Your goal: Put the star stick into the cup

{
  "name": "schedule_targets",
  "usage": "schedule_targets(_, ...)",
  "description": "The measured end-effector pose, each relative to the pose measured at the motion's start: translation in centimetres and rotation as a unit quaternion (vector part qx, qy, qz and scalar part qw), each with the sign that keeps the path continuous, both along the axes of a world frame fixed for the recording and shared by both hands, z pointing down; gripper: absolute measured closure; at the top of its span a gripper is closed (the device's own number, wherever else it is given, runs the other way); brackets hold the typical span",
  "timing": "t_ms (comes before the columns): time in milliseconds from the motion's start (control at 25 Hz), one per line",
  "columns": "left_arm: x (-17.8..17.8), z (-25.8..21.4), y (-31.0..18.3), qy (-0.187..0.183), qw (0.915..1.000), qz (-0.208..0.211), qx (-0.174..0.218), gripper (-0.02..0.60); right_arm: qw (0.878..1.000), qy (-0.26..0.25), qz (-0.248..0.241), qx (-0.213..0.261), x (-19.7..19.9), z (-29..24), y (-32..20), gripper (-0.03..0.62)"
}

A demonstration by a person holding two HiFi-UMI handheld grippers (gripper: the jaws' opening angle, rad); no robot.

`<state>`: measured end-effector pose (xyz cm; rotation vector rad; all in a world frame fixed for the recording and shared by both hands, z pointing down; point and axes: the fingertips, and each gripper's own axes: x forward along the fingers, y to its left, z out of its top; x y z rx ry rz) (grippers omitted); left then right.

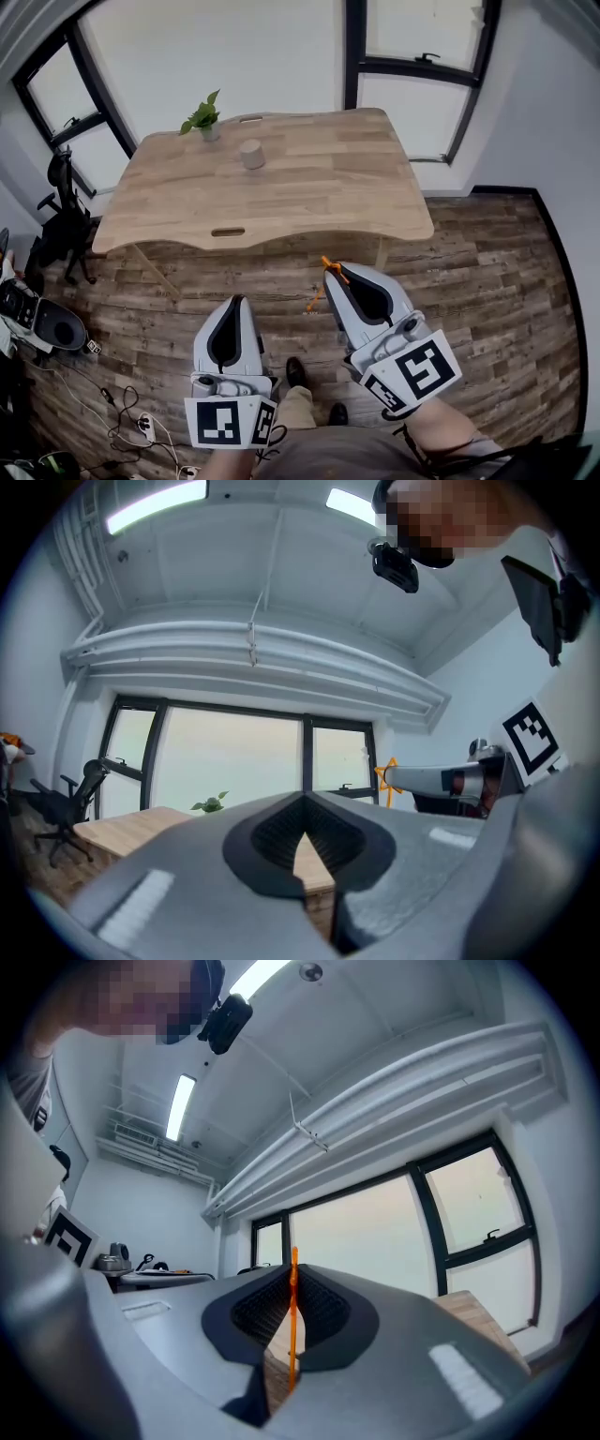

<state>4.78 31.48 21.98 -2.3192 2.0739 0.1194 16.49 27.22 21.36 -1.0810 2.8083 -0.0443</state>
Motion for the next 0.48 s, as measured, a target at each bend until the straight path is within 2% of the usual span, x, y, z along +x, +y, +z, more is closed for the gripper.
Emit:
schedule_targets(160,-2.1,0.3,-4.2,0.008,1.0,0.004,-0.002,0.58,1.0,0.008,-0.001,-0.004,-2.4,0.3,-3.9,0.549)
schedule_targets(480,-7.7,-1.6,-11.9,0.01,0.9996,0.014,0.021,0.58,1.0,0.013,0.006,0.016,-8.1,-1.7,-11.4,0.549)
